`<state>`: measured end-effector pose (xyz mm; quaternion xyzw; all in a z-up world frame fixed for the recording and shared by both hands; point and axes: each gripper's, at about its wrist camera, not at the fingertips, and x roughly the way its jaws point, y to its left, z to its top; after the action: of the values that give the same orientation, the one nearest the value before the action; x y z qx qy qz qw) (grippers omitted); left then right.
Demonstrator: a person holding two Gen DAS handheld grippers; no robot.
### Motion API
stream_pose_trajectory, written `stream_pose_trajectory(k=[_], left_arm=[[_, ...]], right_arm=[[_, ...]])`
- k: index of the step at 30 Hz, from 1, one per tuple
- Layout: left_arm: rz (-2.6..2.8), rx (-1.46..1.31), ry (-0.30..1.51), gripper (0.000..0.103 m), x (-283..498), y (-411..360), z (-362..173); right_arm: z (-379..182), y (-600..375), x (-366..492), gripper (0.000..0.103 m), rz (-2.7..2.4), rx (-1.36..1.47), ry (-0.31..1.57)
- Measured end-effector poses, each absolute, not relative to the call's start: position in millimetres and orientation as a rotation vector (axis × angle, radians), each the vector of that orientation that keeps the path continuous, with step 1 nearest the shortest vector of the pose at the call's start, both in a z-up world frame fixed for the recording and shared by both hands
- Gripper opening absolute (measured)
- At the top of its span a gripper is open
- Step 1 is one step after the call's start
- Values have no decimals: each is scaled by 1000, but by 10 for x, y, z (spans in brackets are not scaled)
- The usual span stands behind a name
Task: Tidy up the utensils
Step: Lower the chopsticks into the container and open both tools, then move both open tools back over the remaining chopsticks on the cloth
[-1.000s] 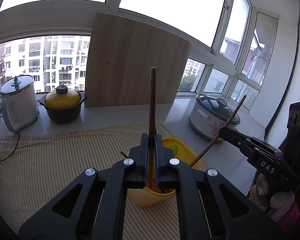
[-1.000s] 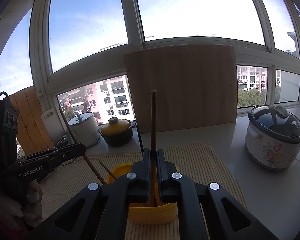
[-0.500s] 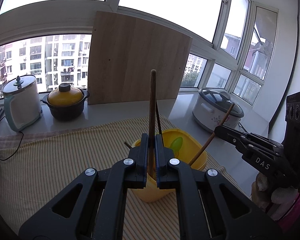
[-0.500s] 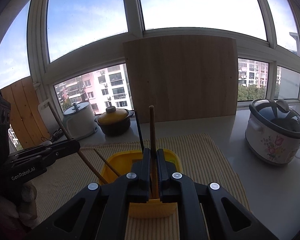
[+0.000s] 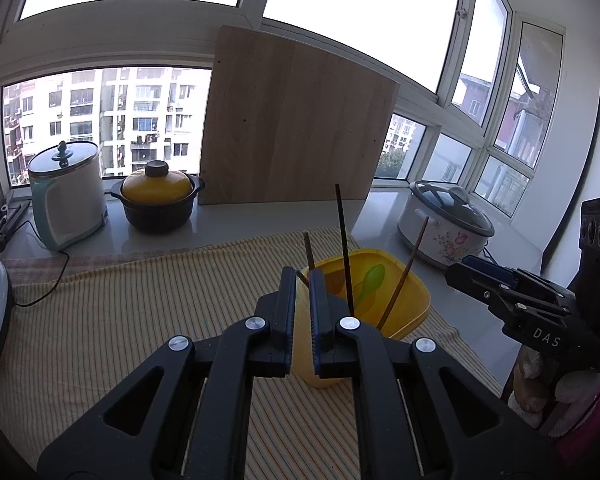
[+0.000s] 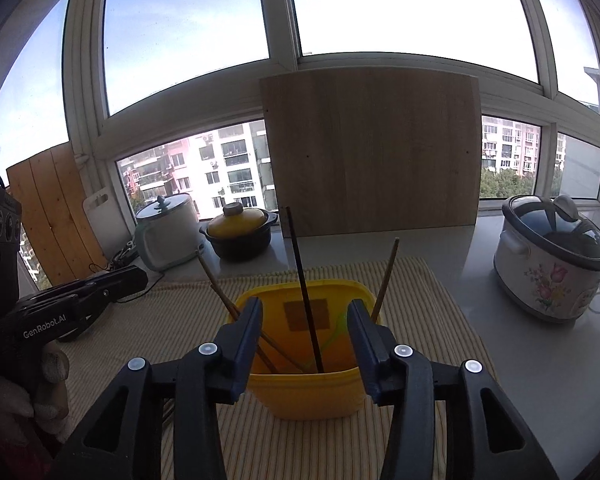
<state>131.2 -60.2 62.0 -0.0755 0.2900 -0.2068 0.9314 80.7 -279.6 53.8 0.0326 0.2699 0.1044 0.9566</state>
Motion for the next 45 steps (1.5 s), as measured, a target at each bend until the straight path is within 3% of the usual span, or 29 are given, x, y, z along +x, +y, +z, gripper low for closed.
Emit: stream_pose_trajectory(k=[4, 8, 13, 36, 38, 42, 45], left_arm=[[-389, -159, 613, 10, 1277, -376, 536], [-338, -169, 618, 30, 1233, -126, 443], [-286, -170, 656, 31, 1191, 148, 302], [-375, -28, 1080, 31, 1255, 163, -761], [-384, -13, 1097, 29, 1272, 129, -818], [-394, 37, 1133, 15, 1280, 25, -927], [-389, 61, 1149, 14, 1286, -29, -1002]], right_arm=[[544, -2663, 731, 65, 240, 58, 543], [538, -2490, 662, 74, 284, 47, 545], [475, -2243, 577, 88, 348, 25, 566], [-441, -2005, 553, 88, 414, 124, 852], [-465, -2041, 550, 84, 406, 132, 854], [-523, -2068, 570, 73, 409, 144, 882], [-567, -2070, 566, 66, 410, 139, 898]])
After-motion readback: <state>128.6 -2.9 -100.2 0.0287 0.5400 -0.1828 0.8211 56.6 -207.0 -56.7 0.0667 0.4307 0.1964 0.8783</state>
